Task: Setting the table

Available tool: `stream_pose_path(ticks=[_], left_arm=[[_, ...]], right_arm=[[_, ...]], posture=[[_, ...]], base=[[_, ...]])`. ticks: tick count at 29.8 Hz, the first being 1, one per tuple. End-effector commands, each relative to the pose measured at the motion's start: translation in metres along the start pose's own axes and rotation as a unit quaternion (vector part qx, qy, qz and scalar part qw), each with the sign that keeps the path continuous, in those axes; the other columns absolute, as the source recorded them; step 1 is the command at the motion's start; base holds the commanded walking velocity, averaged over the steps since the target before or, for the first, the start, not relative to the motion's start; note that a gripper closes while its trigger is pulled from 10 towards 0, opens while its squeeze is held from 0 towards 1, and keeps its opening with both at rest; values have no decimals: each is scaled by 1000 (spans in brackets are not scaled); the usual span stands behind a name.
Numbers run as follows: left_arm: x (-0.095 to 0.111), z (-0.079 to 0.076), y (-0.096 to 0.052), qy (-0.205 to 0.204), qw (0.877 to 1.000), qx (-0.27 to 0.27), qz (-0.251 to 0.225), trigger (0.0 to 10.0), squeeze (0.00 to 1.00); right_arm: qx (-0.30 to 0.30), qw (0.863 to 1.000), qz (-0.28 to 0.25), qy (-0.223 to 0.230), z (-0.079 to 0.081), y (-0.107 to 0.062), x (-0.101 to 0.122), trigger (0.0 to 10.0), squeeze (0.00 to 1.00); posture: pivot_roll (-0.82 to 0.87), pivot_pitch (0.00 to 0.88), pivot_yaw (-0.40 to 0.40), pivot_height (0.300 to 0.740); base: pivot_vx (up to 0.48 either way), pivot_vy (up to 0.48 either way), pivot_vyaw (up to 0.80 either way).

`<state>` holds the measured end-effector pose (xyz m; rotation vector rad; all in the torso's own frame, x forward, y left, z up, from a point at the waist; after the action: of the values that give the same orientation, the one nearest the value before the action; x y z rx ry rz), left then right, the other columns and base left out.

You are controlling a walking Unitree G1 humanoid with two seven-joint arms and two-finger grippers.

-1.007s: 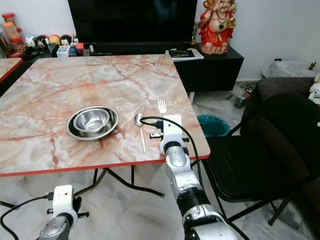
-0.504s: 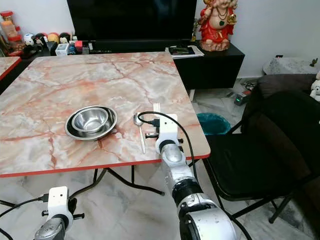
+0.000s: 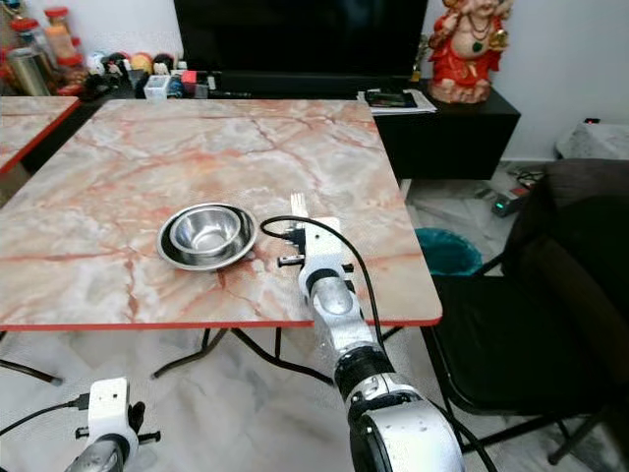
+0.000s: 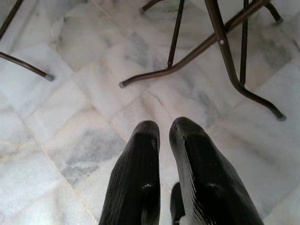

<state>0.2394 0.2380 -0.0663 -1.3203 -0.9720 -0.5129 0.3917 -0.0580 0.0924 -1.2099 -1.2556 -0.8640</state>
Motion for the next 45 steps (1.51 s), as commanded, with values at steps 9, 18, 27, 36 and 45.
stream_pose_path(ticks=[9, 18, 27, 36, 45], left_arm=[[9, -5, 4, -1, 1000, -5, -8, 10000, 0], [9, -6, 4, -3, 1000, -9, -11, 10000, 0], [7, -9, 2, -3, 1000, -20, -13, 10000, 0], [5, -4, 2, 6, 1000, -23, -4, 10000, 0], [-12, 12, -5, 12, 999, -4, 31, 10000, 0]], right_arm=[[-21, 1000, -10, 13, -11, 1, 4, 10000, 0], [-25, 1000, -17, -4, -12, 0, 5, 10000, 0], [-68, 998, -7, 4, -20, -8, -8, 10000, 0], [-89, 996, 14, 17, -20, -13, -20, 10000, 0], [-90, 996, 14, 25, -13, -10, -13, 10000, 0]], posture=[[67, 0, -1, 714], [67, 0, -3, 714], [65, 0, 2, 714], [65, 0, 25, 714], [72, 0, 37, 714]], base=[[355, 0, 0], [359, 0, 0], [0, 0, 0], [0, 0, 0], [0, 0, 0]])
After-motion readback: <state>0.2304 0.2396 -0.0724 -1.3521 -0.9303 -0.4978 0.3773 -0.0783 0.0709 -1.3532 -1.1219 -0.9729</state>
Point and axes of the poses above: a point about 5 cm out from each wrist's last joint towards the gripper, its own y axis pointing out of the wrist towards the gripper, its own x axis along the axis of the wrist's last joint, z = x × y, the point moved 3 cm from there along y, pointing out of the wrist towards the gripper, and after that the axes turned 8 degrees about -y, right-handed, at the moved point
